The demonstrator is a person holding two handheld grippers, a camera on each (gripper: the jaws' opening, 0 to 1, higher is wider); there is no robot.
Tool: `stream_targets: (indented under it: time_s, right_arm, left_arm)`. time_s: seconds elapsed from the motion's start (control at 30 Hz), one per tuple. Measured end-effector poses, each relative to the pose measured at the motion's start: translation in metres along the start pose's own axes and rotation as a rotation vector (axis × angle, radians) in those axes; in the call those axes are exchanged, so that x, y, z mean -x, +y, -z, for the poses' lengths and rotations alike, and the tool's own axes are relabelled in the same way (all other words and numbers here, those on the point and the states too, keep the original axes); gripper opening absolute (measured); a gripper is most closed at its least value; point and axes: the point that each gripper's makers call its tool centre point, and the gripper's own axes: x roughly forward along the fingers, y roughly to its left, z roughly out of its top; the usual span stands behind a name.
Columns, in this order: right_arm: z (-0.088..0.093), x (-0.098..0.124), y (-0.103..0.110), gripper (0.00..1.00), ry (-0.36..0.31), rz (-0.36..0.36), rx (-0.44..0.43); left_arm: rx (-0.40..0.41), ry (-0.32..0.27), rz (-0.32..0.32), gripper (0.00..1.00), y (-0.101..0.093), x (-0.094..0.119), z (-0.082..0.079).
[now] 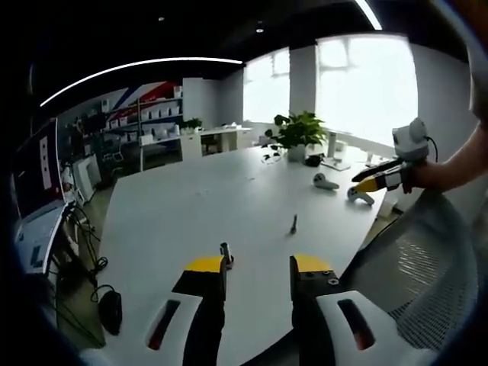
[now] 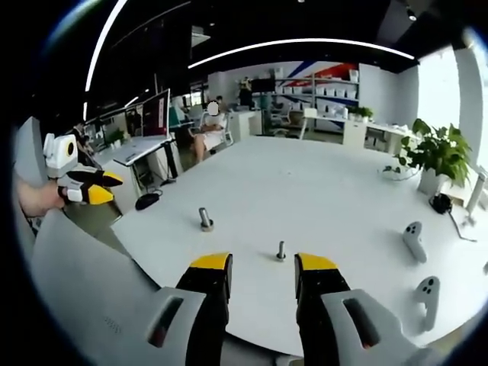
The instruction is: Place the washer onto the threaded stud by aligning its center hole with the stud, sliding it down to the base, and recovering from edge contact or off-axis alignment until the washer reaches the visible bottom stop.
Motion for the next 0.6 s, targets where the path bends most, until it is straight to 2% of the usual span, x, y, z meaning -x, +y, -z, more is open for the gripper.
stream_targets:
  time_s: [0.6]
  right_arm:
    - [-0.0029, 0.0015, 0.0092, 0.34, 0.014, -0.001, -0.006]
  left_arm:
    - [0.017, -0.014, -0.018, 0.31, 0.0046, 0.0022, -0.0011]
